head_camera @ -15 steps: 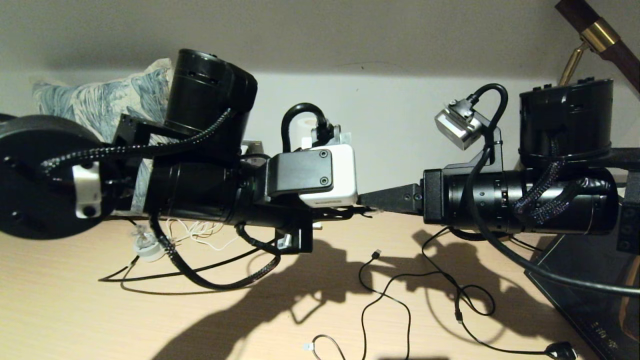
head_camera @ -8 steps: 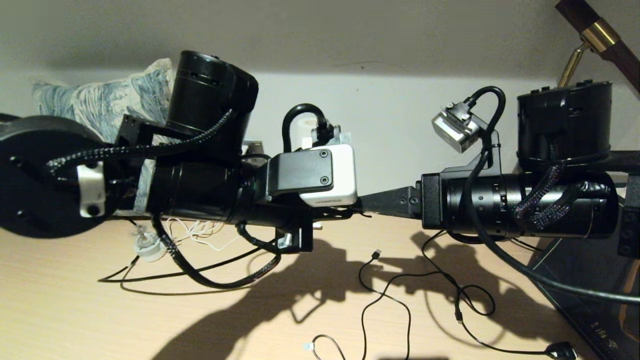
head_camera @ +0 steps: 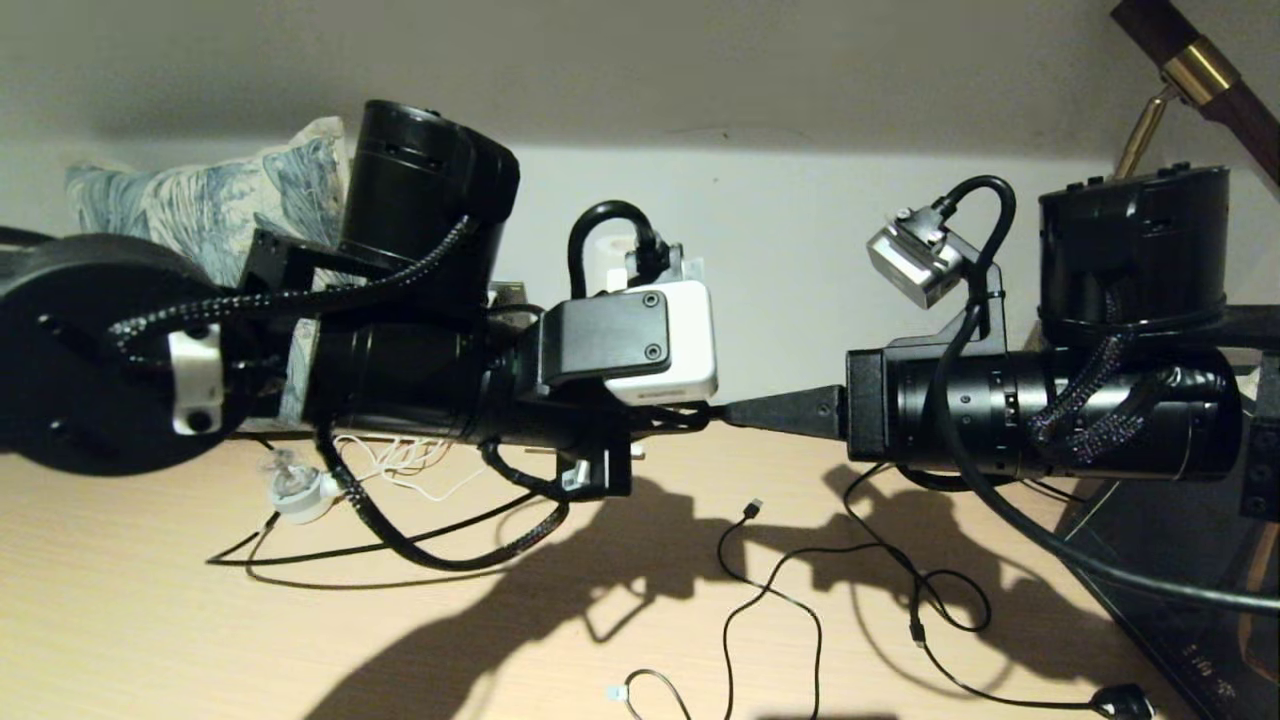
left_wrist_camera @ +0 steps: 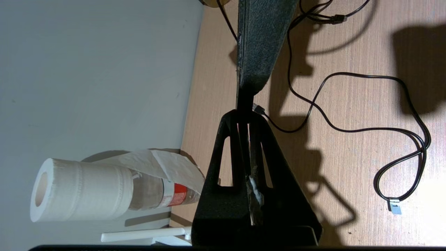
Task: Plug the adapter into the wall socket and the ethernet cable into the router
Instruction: Hand it to the other hand
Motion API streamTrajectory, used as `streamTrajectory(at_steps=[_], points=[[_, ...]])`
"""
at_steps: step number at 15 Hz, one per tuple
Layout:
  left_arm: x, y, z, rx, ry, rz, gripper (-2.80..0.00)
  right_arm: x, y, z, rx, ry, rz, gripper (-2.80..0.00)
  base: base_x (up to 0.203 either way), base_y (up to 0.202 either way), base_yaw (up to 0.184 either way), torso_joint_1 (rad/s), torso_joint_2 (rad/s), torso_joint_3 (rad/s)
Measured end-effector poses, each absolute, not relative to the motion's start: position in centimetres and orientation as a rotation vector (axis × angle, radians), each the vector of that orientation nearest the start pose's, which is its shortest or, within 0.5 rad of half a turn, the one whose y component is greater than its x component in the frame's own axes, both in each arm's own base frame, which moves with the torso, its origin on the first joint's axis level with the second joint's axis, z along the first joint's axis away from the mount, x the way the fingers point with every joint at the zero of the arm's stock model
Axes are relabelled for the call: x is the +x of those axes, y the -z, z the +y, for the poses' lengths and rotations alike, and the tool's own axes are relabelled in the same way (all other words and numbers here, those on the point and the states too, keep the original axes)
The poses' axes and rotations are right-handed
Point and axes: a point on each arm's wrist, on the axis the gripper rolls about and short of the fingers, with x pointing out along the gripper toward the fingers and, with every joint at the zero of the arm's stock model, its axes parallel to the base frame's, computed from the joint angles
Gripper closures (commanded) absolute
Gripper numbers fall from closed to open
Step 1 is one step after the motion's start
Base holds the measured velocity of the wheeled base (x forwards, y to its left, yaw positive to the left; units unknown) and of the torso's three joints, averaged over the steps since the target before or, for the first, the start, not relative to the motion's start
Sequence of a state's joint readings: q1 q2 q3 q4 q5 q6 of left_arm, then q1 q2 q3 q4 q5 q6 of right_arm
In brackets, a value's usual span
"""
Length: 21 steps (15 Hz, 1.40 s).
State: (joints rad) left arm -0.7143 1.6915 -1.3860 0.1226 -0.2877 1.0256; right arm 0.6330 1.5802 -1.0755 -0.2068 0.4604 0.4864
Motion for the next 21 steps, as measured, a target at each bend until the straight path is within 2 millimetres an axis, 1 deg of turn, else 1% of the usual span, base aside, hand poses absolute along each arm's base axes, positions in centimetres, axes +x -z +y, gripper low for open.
streamTrajectory(at_steps=[5,6,10,13,15,17,19,21], points=[[23.7,-27.4,-21.4,1.013,1.128,-0.108,0.0,22.6,-25.2,17.8,0.406,-0.984,0.571,0.0,0.0,0.0,0.0,0.0,0.0,0.0],[23.7,-27.4,-21.4,1.012,1.128,-0.108,-2.8,22.6,-25.2,17.8,0.406,-0.985,0.571,0.0,0.0,0.0,0.0,0.0,0.0,0.0],[23.7,-27.2,-21.4,0.985,1.127,-0.09,-2.8,22.6,-25.1,17.8,0.416,-0.981,0.581,0.0,0.0,0.0,0.0,0.0,0.0,0.0],[23.7,-27.6,-21.0,0.968,1.081,-0.183,-2.8,22.8,-25.6,17.5,0.5,-0.954,0.602,0.0,0.0,0.0,0.0,0.0,0.0,0.0],[23.4,-28.0,-20.5,0.962,1.047,-0.276,-2.8,23.3,-26.8,17.2,0.591,-0.931,0.603,0.0,0.0,0.0,0.0,0.0,0.0,0.0],[23.3,-28.4,-20.1,0.987,1.013,-0.388,-2.8,23.7,-28.4,17.0,0.712,-0.916,0.634,0.0,0.0,0.0,0.0,0.0,0.0,0.0],[23.6,-28.8,-19.7,0.984,0.984,-0.526,-2.8,24.1,-30.0,16.9,0.815,-0.926,0.712,0.0,0.0,0.0,0.0,0.0,0.0,0.0],[23.9,-28.5,-19.6,0.978,0.975,-0.674,-2.8,24.7,-31.5,16.3,0.932,-0.953,0.827,0.0,0.0,0.0,0.0,0.0,0.0,0.0]])
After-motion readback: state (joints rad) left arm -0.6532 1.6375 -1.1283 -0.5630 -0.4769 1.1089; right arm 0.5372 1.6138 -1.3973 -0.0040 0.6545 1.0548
